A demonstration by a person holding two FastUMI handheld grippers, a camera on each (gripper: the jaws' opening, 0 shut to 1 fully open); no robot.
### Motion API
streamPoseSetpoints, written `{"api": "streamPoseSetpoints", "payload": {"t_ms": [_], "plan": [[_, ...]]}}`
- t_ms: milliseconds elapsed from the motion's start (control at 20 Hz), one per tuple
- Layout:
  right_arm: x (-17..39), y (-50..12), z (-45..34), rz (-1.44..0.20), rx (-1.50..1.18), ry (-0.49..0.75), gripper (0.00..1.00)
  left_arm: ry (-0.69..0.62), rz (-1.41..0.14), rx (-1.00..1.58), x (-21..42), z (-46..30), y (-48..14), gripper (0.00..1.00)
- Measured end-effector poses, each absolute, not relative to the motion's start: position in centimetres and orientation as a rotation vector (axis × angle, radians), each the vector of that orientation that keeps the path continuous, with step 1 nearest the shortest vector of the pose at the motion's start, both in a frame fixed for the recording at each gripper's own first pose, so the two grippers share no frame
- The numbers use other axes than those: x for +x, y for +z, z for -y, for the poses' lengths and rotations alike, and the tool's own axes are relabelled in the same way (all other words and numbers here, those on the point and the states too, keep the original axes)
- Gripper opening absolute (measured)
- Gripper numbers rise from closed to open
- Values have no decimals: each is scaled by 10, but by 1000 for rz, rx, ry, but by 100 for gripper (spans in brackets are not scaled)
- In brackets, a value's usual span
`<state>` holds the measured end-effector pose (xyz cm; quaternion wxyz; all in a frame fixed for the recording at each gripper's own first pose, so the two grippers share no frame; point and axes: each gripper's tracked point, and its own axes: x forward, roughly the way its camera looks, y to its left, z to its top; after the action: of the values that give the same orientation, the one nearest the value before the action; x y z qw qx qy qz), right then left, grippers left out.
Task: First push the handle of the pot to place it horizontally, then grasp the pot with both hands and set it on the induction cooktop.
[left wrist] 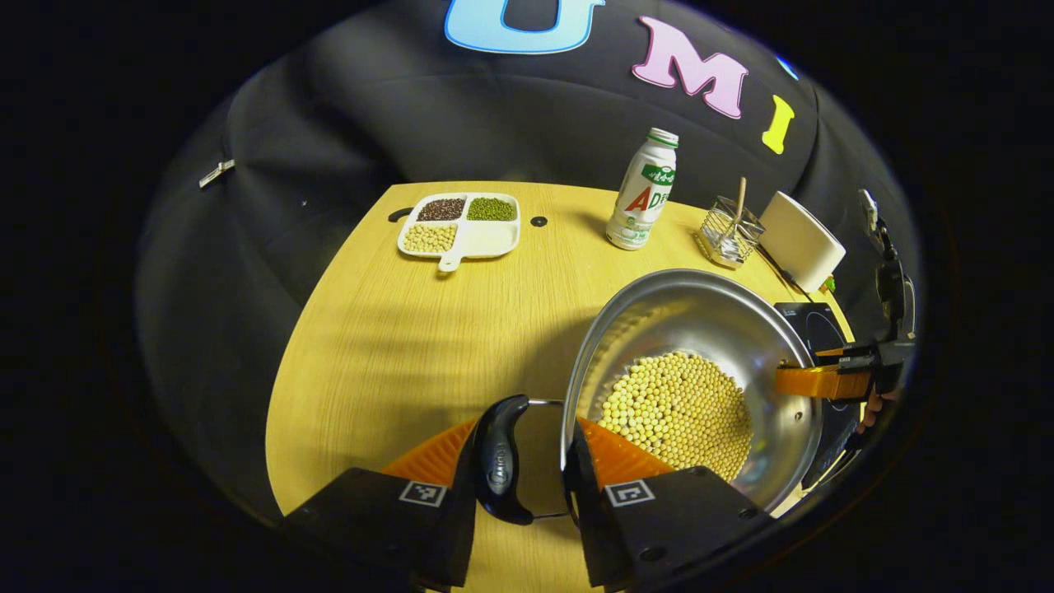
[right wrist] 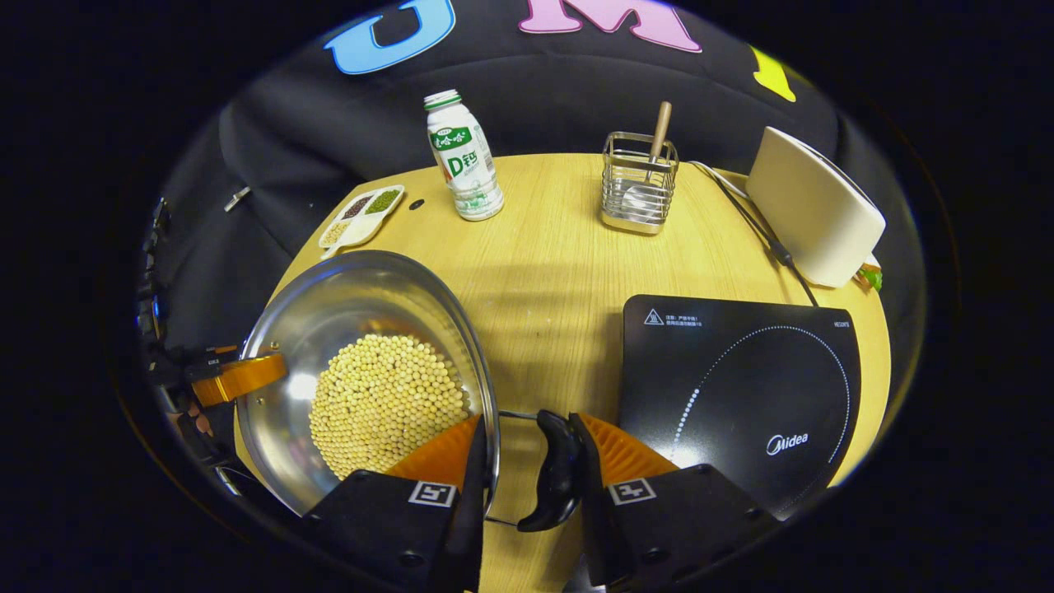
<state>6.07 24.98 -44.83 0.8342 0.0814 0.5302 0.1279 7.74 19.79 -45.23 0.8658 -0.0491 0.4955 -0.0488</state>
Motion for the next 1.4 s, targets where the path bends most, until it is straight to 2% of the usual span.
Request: {"api": "streamPoseSetpoints", "payload": {"t_ms": [300, 600, 1400], "plan": [[49, -413, -225, -1104, 183, 287, 52, -92, -1038, -96, 63, -180, -413, 55], [39, -393, -171, -1089, 191, 260, 52, -121, -1038, -97, 57, -131, -388, 55], [33, -403, 10, -1091, 218, 139, 52, -260, -1031, -72, 89, 55, -380, 55]]}}
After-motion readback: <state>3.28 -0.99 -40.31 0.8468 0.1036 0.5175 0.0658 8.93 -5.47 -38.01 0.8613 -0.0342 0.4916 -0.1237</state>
